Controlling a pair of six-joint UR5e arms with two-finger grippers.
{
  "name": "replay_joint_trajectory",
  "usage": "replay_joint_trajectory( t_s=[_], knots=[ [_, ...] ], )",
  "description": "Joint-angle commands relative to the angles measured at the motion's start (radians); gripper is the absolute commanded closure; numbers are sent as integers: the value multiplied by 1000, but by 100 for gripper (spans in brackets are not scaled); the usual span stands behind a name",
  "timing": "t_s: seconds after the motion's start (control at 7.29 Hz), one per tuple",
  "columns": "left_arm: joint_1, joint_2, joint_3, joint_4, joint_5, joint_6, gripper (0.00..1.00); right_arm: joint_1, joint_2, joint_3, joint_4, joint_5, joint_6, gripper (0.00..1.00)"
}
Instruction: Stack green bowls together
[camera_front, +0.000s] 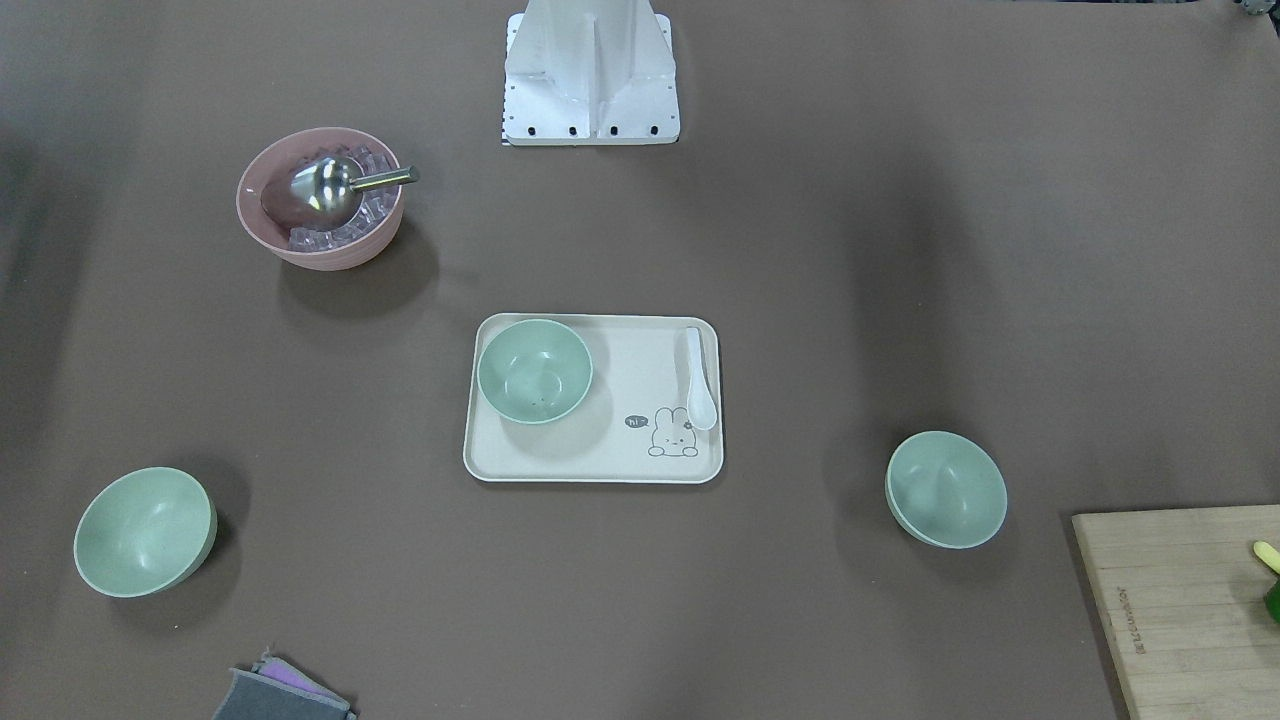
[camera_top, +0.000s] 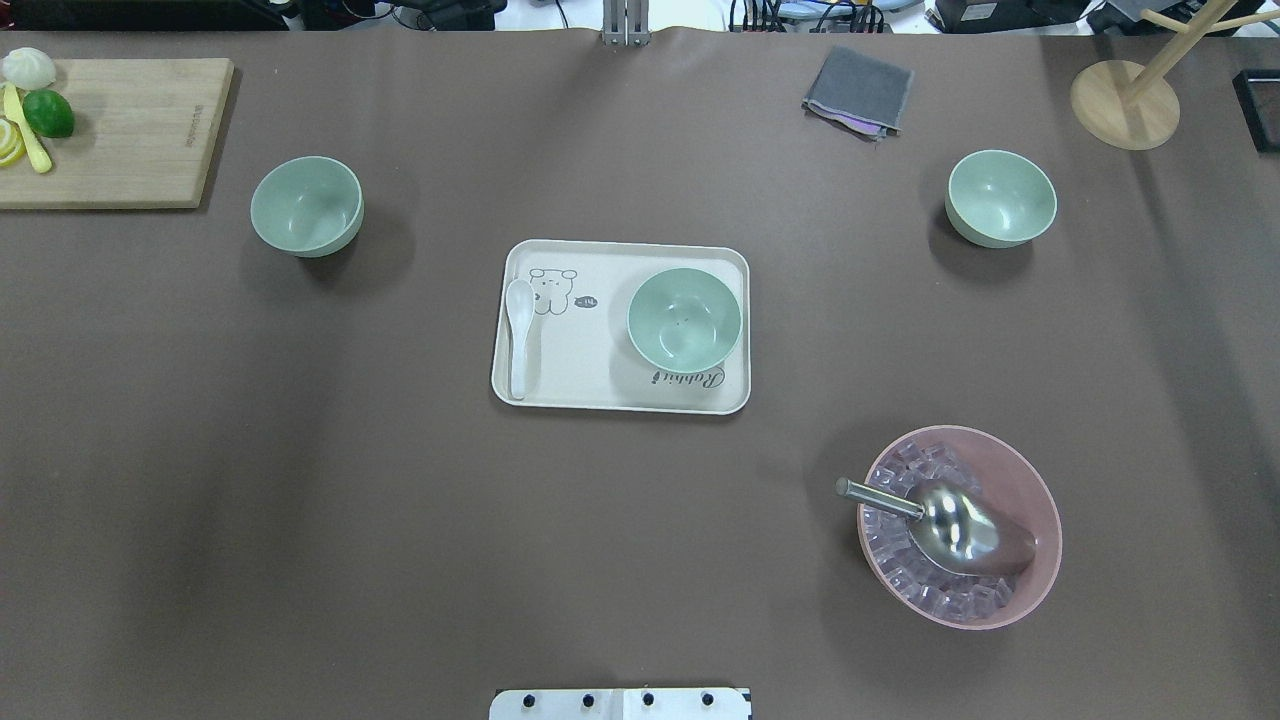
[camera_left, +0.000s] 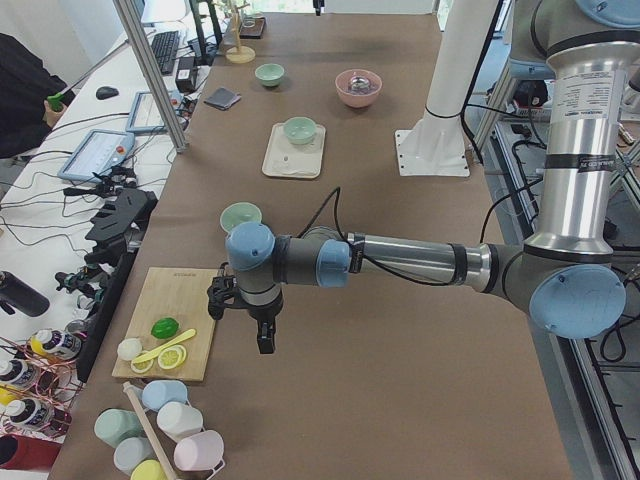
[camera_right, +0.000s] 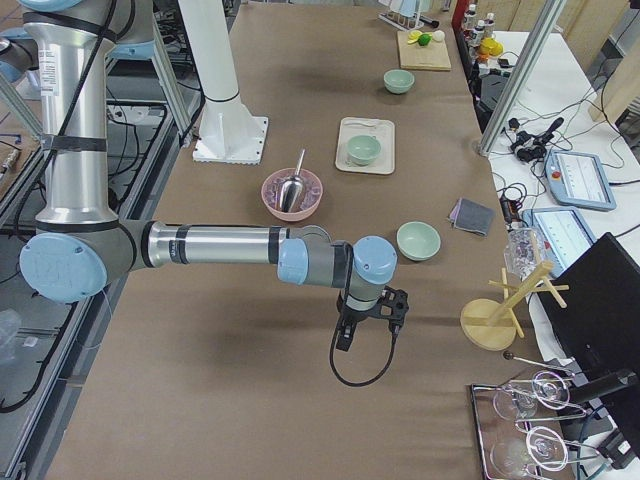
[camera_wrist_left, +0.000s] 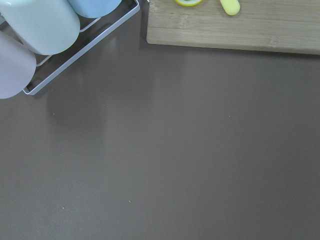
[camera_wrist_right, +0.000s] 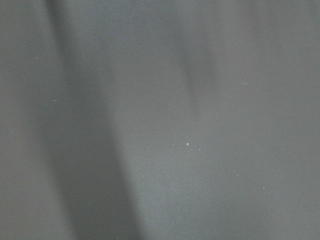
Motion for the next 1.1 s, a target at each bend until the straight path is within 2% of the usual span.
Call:
replay_joint_trajectory(
  t_s=[0.0,0.96],
  knots=[
    [0,1,1,-3,0,0,2,0,2,-3,0,8,-2,0],
    [0,-2,-4,5,0,-5,2,-2,21,9,3,8,-3,0]
  ],
)
